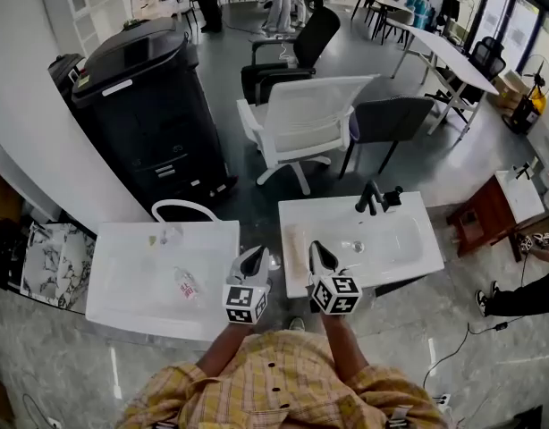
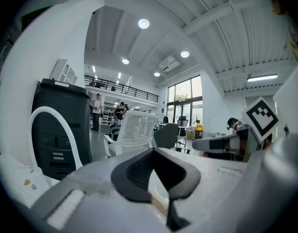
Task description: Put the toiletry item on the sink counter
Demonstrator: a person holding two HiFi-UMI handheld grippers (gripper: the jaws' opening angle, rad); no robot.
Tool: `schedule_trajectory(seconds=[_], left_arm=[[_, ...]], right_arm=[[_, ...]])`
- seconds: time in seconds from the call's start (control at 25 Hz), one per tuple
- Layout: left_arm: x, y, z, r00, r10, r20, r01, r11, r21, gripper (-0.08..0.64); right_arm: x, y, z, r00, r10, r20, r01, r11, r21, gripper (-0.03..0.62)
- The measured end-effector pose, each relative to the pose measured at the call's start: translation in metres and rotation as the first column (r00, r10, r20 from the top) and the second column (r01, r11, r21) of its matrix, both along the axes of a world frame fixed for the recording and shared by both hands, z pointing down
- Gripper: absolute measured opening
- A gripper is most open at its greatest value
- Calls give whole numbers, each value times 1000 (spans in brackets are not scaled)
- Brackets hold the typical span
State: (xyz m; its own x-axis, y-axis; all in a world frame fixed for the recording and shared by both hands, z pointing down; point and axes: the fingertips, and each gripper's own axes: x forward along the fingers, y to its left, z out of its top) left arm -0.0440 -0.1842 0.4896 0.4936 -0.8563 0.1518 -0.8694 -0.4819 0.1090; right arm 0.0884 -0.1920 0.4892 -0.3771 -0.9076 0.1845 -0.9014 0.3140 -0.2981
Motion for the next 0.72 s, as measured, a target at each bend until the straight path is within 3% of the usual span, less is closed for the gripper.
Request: schedule_trajectory(seconds=[0.72], left_arm=[[3, -12, 2, 1000, 10, -15, -10, 1000, 1, 0]], right_arm=[[12, -11, -6, 1000, 27, 9, -27, 999, 28, 0]])
